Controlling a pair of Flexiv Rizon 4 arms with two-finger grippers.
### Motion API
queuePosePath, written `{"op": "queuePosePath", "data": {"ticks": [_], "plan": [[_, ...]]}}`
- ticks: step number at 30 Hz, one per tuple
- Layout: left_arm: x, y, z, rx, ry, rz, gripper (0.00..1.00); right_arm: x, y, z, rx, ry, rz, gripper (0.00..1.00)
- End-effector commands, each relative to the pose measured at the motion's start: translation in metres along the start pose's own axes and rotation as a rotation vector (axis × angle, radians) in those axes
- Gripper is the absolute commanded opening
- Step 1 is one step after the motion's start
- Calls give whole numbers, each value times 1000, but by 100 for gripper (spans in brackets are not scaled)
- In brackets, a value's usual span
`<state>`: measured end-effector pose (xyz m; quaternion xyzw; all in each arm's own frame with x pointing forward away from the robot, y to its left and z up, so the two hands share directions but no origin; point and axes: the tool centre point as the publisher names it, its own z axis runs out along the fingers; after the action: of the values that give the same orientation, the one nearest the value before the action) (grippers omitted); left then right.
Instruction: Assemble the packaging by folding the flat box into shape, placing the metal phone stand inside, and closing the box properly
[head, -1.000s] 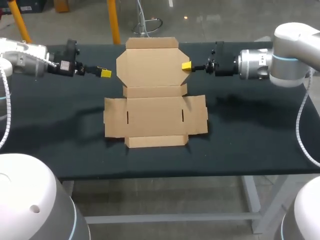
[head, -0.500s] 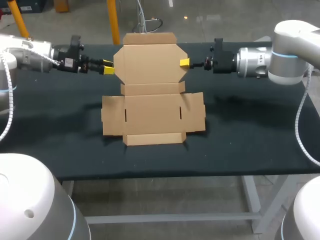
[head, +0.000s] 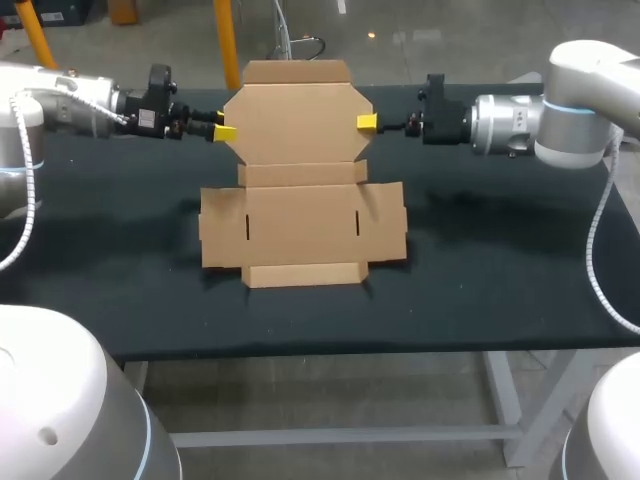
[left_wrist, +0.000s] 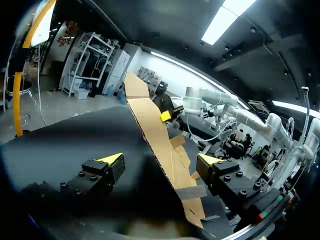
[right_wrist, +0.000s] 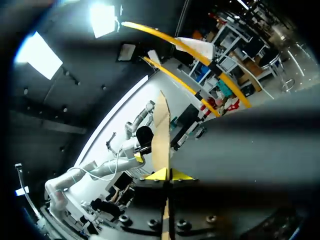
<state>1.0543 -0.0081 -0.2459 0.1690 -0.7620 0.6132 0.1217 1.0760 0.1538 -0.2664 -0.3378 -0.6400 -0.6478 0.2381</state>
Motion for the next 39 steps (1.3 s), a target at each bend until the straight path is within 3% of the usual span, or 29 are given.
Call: {"op": "queuePosePath", "data": {"ticks": [1, 16, 20, 24, 26, 39], "plan": [[-5, 0, -1, -1, 63, 0, 100, -5, 1, 2, -9, 27, -12, 0], [-7, -15, 20, 28, 143, 19, 100, -1, 12, 7, -27, 50, -75, 0], [-8, -17, 26, 29, 150, 27, 83, 0, 15, 9, -27, 53, -87, 0], [-10, -20, 31, 42, 152, 39, 56, 2, 17, 11, -29, 56, -95, 0], [-11, -21, 33, 42, 147, 43, 50, 2, 18, 13, -29, 57, -97, 0], [-11, -26, 40, 41, 152, 62, 38, 3, 23, 17, -32, 69, -116, 0]]}}
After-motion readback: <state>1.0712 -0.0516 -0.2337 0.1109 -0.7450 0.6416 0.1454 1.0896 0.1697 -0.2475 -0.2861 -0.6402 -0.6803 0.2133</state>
